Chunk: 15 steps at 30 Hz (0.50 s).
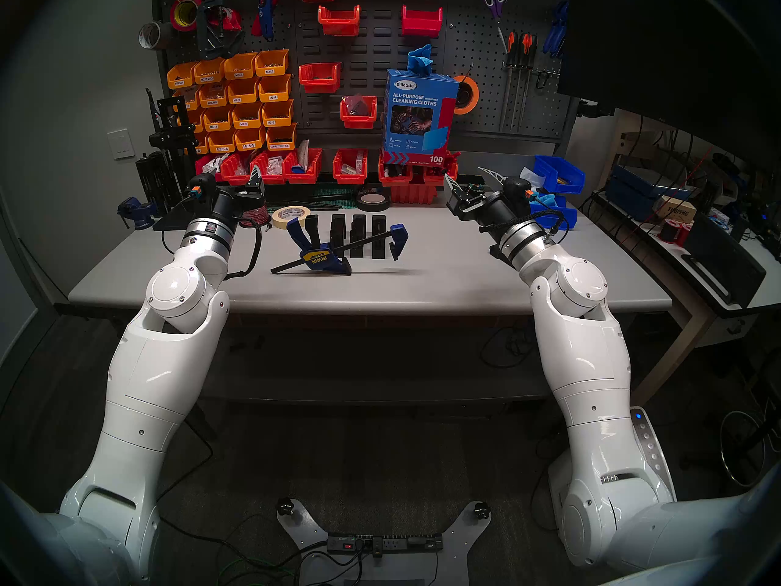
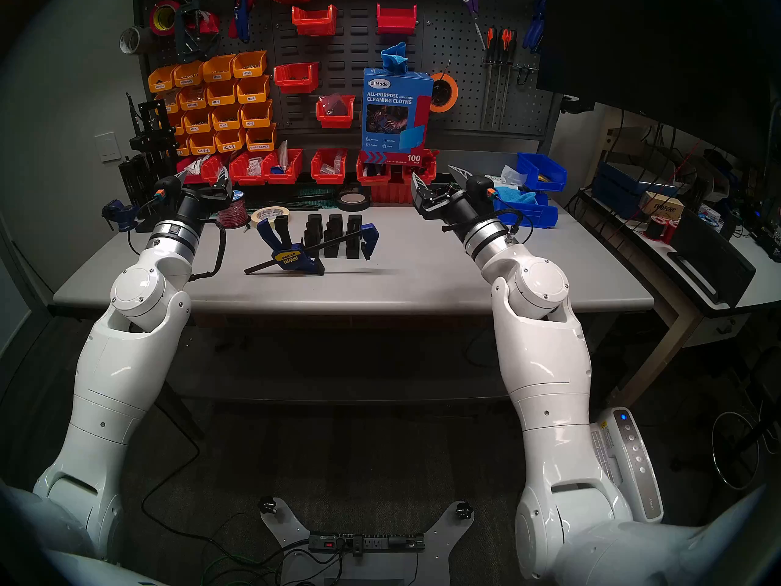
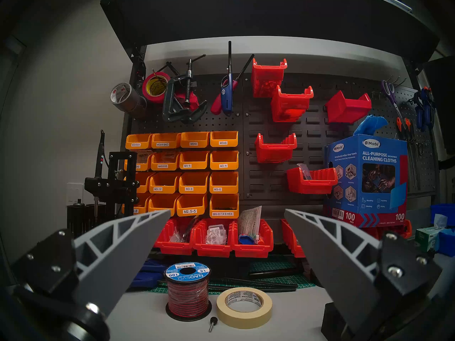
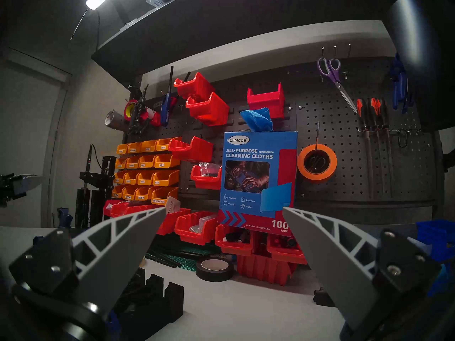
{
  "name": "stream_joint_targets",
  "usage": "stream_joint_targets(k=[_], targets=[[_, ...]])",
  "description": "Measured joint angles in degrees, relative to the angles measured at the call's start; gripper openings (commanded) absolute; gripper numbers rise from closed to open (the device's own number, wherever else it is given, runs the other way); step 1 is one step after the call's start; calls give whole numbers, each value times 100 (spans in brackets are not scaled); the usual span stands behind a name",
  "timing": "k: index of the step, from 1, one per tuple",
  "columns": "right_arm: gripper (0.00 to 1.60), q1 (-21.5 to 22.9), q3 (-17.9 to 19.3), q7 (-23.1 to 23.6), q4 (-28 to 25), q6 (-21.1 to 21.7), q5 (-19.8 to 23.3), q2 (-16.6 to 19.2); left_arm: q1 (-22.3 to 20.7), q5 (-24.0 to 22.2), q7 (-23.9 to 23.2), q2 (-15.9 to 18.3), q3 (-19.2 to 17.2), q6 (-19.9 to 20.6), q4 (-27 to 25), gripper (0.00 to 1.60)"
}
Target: Clamp the two 3D printed pieces together with the clamp
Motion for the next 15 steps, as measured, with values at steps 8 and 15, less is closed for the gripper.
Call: stream_joint_targets(k=[8, 15], targets=[[160, 237, 54, 657, 142, 729, 299, 246, 1, 0, 0, 0, 1, 2, 1, 160], [160, 477, 45, 1249, 404, 1199, 447, 469, 1, 0, 0, 0, 1, 2, 2, 160]])
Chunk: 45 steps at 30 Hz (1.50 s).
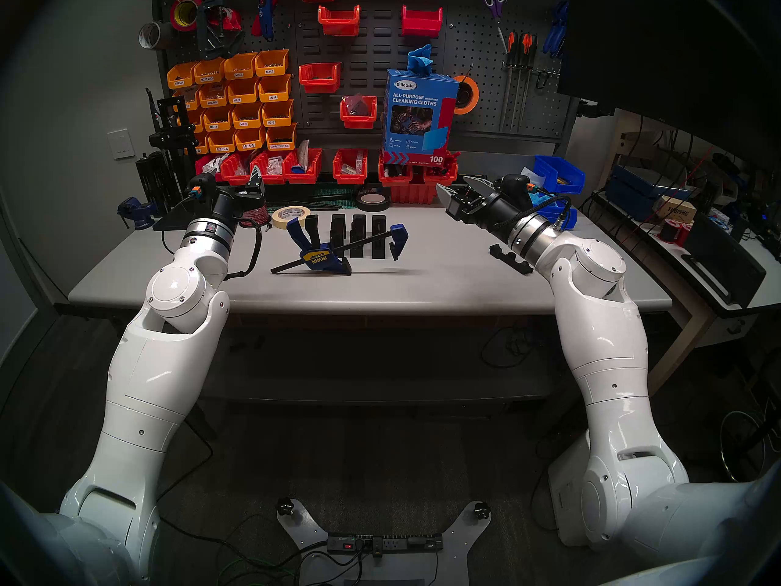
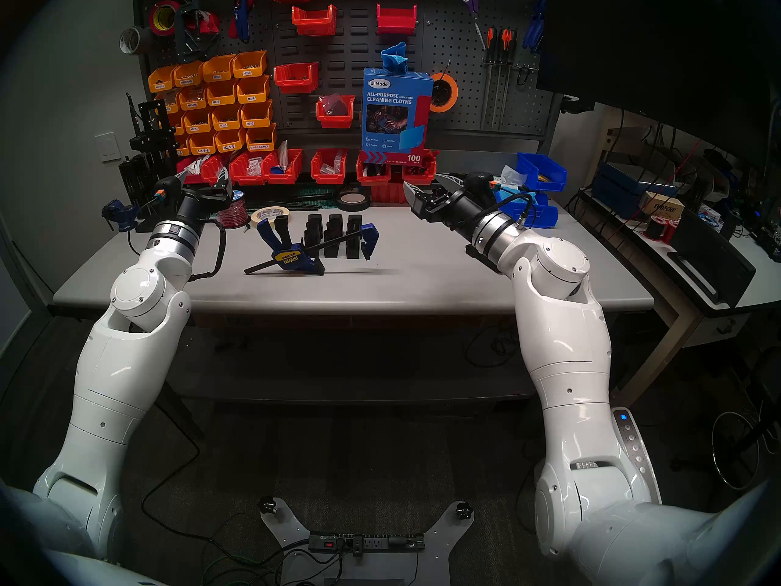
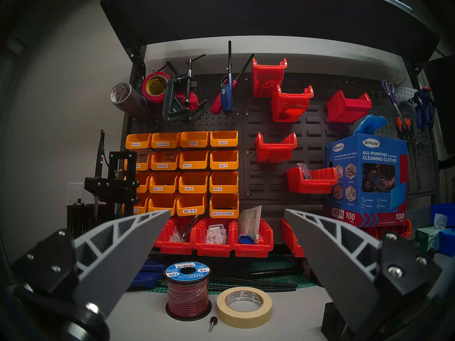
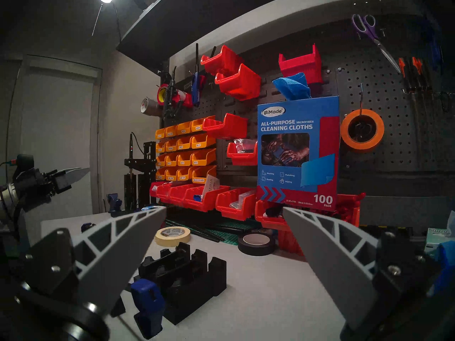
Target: Clamp the two 3D printed pieces together with the clamp
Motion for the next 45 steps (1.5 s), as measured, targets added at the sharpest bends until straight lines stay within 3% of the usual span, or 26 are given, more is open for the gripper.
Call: stream_joint_targets(k=[12, 45], targets=[[160, 465, -108, 752, 745, 407, 161, 199, 1, 0, 0, 0, 1, 1, 0, 160], [160, 1343, -880, 1945, 2103, 857, 225, 252, 2, 0, 0, 0, 1, 2, 1, 160]])
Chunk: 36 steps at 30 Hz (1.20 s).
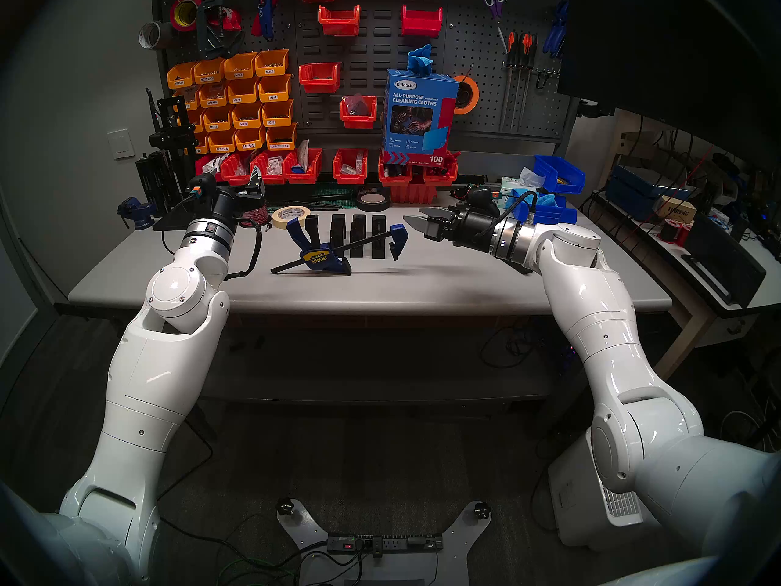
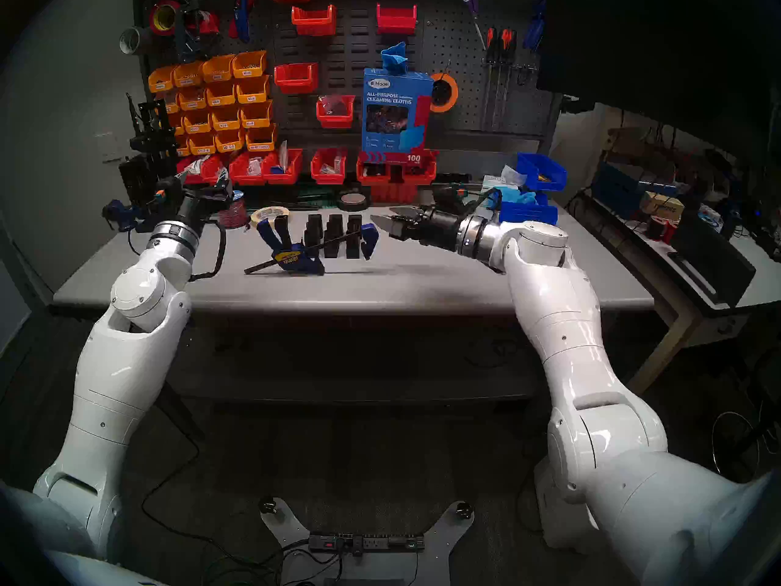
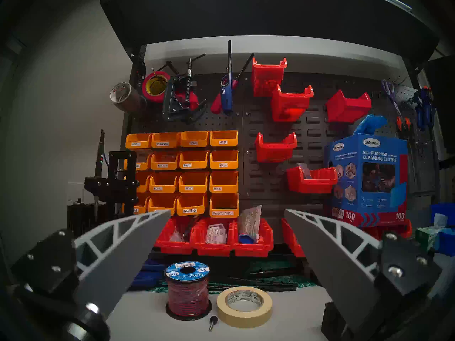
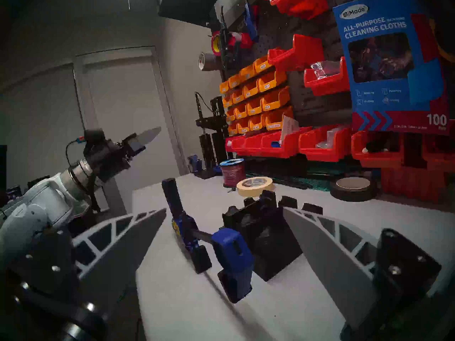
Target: Clamp the two 3D printed pieces together with the clamp
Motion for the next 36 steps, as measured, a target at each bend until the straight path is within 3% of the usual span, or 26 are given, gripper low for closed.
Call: stream_joint_targets(k=[18, 36], targets=[[160, 259, 11, 66, 920, -434, -28, -170, 0, 0, 0, 0, 0, 0, 0, 160], [160, 678, -228, 299, 1844, -786, -147, -332, 1, 0, 0, 0, 1, 1, 0, 160]])
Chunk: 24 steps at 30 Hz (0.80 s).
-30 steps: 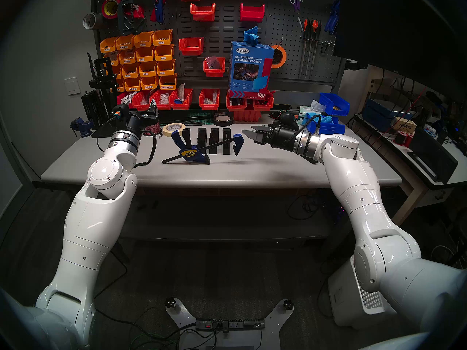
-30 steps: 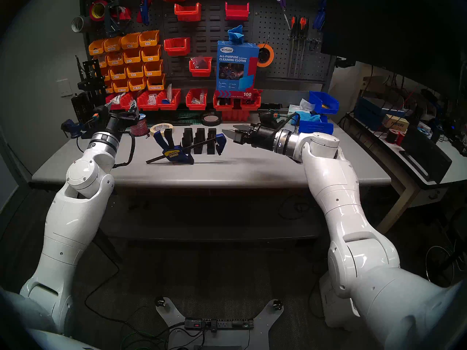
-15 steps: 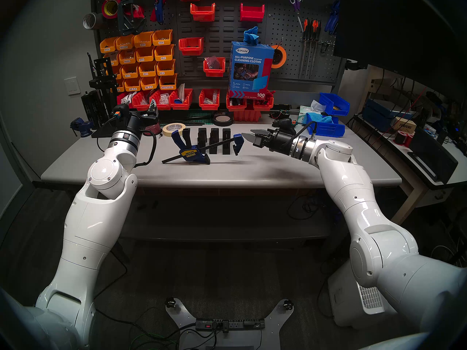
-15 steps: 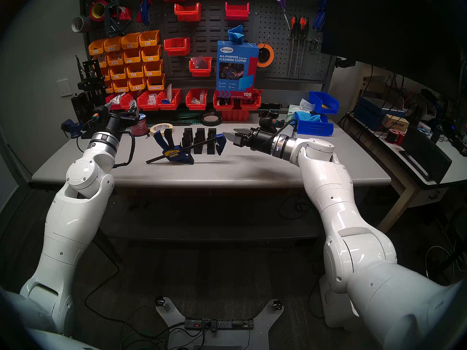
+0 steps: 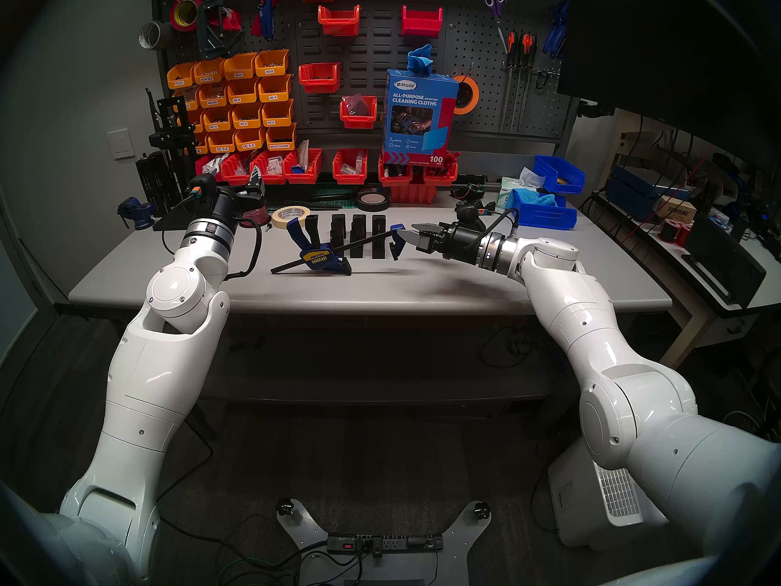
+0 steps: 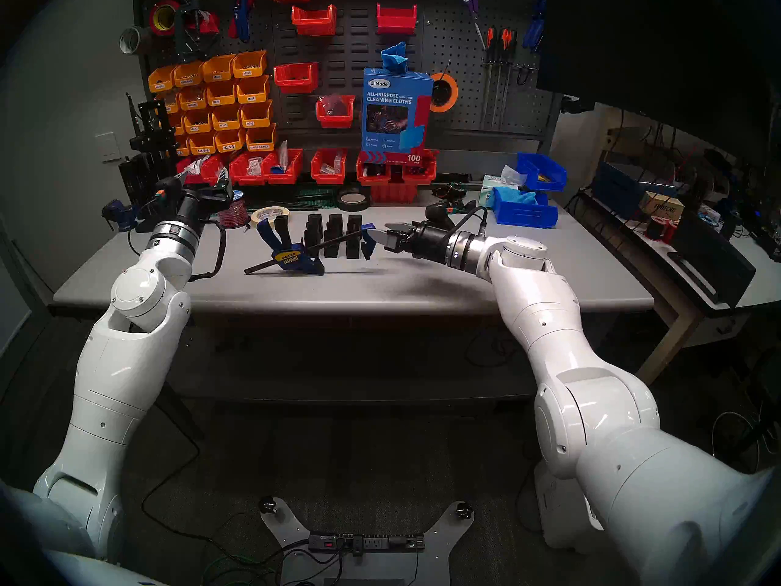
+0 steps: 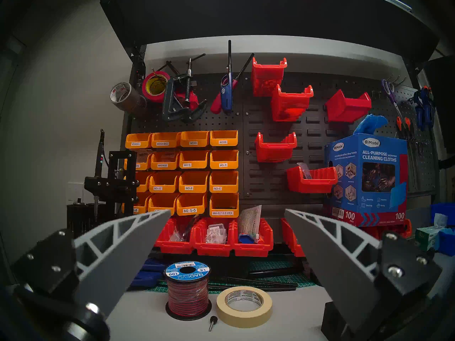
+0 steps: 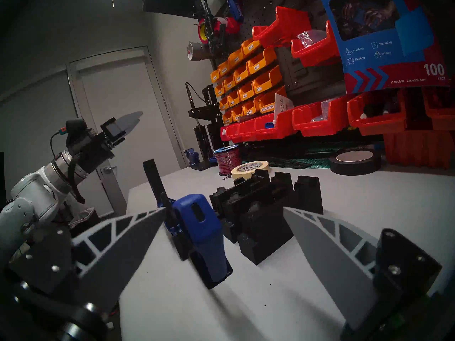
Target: Clamp the two 3D printed pieces together with the clamp
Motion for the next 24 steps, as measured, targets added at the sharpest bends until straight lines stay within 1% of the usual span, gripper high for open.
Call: stream_joint_targets(k=[14, 24], targets=[[160, 329, -306, 448, 382, -105, -82, 8, 0, 0, 0, 0, 0, 0, 1, 160], [160, 486, -318, 568, 656, -236, -95, 27, 0, 0, 0, 0, 0, 0, 1, 160]])
